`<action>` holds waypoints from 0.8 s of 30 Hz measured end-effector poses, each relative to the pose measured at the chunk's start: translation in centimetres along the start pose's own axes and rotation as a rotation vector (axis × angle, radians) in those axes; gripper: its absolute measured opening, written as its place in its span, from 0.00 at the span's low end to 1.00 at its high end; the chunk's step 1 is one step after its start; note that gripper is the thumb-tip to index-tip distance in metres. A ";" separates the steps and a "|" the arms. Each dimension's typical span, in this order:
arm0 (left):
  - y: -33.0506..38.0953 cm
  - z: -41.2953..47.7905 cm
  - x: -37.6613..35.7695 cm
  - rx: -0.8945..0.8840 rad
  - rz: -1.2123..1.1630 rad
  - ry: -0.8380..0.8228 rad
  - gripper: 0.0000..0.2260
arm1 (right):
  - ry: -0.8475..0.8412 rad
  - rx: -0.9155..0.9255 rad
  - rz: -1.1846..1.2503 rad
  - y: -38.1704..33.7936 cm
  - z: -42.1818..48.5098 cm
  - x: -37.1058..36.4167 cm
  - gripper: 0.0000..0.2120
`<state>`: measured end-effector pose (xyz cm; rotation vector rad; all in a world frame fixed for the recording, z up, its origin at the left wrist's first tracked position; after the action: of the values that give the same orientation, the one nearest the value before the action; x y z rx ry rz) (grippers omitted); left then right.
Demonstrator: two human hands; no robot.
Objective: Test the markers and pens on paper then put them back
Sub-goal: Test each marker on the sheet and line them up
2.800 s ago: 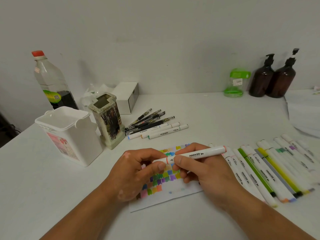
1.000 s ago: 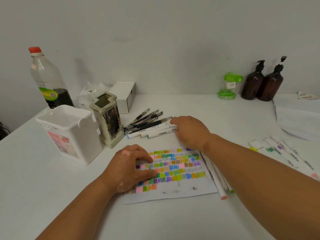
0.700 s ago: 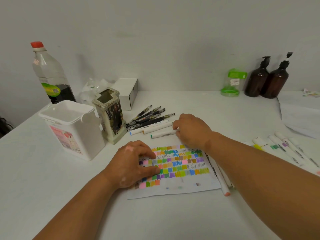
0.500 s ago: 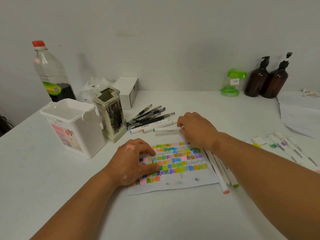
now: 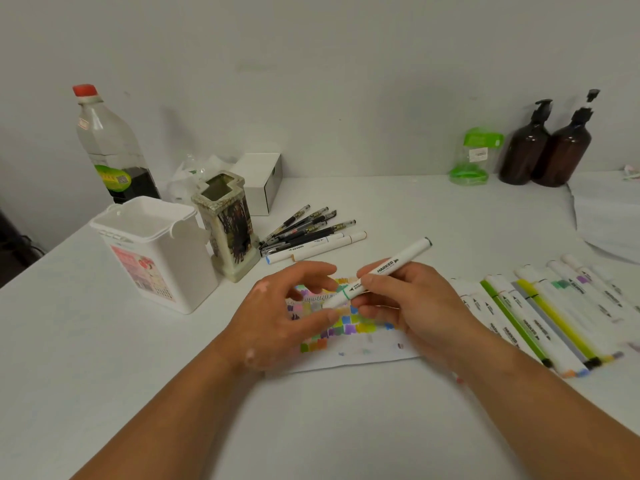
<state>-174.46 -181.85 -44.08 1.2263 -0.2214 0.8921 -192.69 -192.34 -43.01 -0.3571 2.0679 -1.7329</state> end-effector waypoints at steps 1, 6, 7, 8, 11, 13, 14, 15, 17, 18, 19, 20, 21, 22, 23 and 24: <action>0.4 -0.2 -0.2 -0.012 -0.035 -0.024 0.21 | -0.008 0.005 0.013 0.3 -0.1 -0.1 0.03; 1.2 -0.3 -1.0 -0.048 -0.016 -0.056 0.12 | -0.085 0.076 -0.028 0.9 -0.6 -0.4 0.03; 1.2 -0.2 -1.0 -0.059 0.008 -0.053 0.11 | -0.082 0.094 -0.049 0.8 -0.6 -0.4 0.03; 1.2 -0.2 -0.9 -0.064 0.032 -0.052 0.11 | -0.075 0.115 -0.072 0.8 -0.6 -0.4 0.05; 1.5 -0.3 -1.1 -0.054 0.033 -0.087 0.10 | -0.071 0.183 -0.125 0.7 -0.6 -0.3 0.06; 2.0 -0.4 -1.4 -0.083 0.028 -0.113 0.10 | -0.073 0.225 -0.132 0.7 -0.7 -0.4 0.05; 2.2 -0.4 -1.6 -0.110 0.034 -0.118 0.11 | -0.067 0.239 -0.130 0.7 -0.7 -0.4 0.05; 2.3 -0.4 -1.7 -0.132 0.044 -0.120 0.12 | -0.061 0.246 -0.129 0.7 -0.7 -0.4 0.05; 2.4 -0.4 -1.8 -0.151 0.070 -0.118 0.13 | -0.068 0.249 -0.123 0.8 -0.8 -0.5 0.05; 2.5 -0.3 -1.8 -0.160 0.077 -0.113 0.12 | -0.077 0.250 -0.118 0.8 -0.9 -0.6 0.05; 2.6 -0.3 -1.8 -0.171 0.079 -0.107 0.11 | -0.084 0.249 -0.112 0.9 -0.9 -0.8 0.04; 2.7 -0.4 -1.8 -0.179 0.078 -0.105 0.10 | -0.085 0.246 -0.103 0.9 -1.0 -0.9 0.04; 2.7 -0.4 -1.8 -0.180 0.077 -0.108 0.09 | -0.080 0.241 -0.096 0.9 -1.1 -1.0 0.04; 2.6 -0.3 -1.8 -0.177 0.080 -0.112 0.08 | -0.075 0.239 -0.093 1.0 -1.1 -1.1 0.05; 2.6 -0.3 -1.7 -0.178 0.086 -0.115 0.08 | -0.072 0.239 -0.094 1.0 -1.2 -1.1 0.06; 2.6 -0.3 -1.7 -0.184 0.093 -0.115 0.08 | -0.071 0.241 -0.098 1.1 -1.2 -1.1 0.06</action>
<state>-177.46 -182.25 -43.32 1.1033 -0.4464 0.8625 -192.20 -190.56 -43.75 -0.4443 1.7939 -1.9719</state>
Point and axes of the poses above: each hand's wrist, its own z-axis towards the middle knuckle, its own x-axis out of the back of the hand, y = z × x, the point moved 2 cm from there along z, towards the middle knuckle, and after that the axes turned 9 degrees about y, right-handed, at the moved point
